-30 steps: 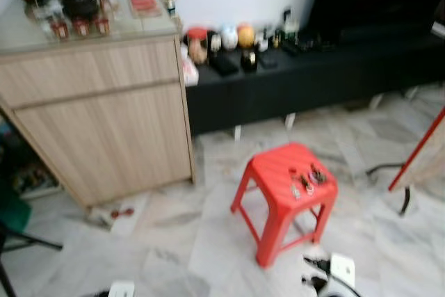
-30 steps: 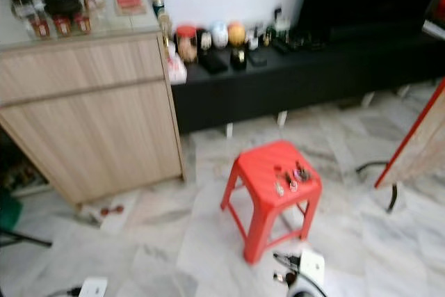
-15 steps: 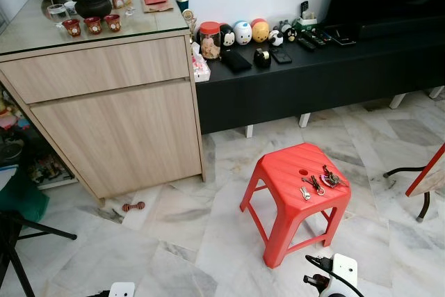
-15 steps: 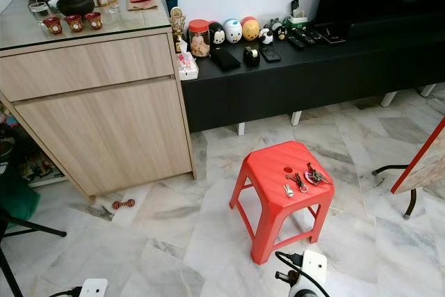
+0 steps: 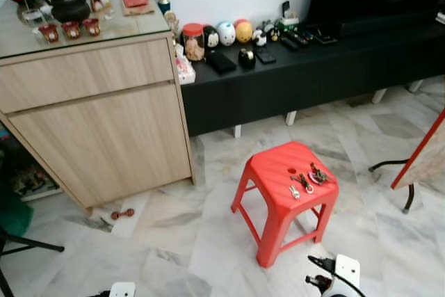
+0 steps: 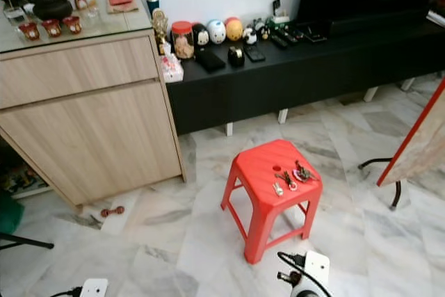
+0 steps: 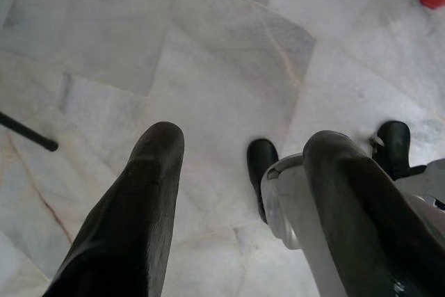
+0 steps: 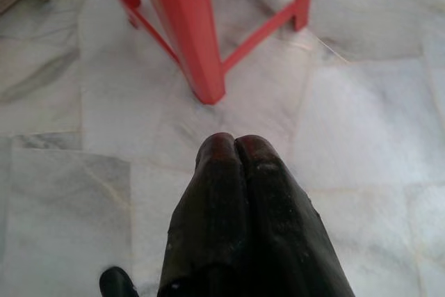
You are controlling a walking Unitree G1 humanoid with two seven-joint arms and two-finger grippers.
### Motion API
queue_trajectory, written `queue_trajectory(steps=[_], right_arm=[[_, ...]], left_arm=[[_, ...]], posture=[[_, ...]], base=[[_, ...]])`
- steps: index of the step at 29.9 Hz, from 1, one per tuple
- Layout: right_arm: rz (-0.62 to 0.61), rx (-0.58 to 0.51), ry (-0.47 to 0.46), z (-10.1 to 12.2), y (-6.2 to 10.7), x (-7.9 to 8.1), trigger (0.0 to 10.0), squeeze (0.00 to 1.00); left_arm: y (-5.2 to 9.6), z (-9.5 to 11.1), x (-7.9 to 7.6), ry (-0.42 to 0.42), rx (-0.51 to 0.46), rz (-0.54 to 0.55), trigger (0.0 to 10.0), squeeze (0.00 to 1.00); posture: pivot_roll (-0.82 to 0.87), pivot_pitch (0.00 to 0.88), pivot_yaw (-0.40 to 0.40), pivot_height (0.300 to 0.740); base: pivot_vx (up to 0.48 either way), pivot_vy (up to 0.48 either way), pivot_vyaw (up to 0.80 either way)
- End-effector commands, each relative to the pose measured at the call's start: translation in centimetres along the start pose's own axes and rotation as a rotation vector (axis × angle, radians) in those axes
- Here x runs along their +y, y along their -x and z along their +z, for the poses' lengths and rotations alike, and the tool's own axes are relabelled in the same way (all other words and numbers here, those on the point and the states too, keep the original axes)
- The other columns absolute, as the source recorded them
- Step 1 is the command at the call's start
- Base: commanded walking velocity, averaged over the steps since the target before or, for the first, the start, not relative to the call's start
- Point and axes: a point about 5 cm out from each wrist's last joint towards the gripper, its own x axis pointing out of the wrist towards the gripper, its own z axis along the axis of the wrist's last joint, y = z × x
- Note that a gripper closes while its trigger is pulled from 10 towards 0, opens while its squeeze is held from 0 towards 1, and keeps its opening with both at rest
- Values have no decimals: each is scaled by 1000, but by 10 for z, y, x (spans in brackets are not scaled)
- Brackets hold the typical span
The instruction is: Hang keys on a hook
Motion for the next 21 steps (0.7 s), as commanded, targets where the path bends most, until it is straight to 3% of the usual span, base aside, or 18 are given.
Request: queue_trajectory(steps=[1,15,21], right_arm=[[1,-10,-8,1,0,2,10000,0],[0,-3,-9,0,0,2,10000,0],[2,-1,-6,0,0,3,10000,0]], left_arm=[[1,-4,3,2,21,9,10000,0],[1,-5,3,0,23,6,10000,0],[1,-5,4,-4,24,6,10000,0]], posture=[[7,0,-5,740],[7,0,-4,740],[6,0,-3,740]], base=[[322,0,0],[363,0,0],[321,0,-671]])
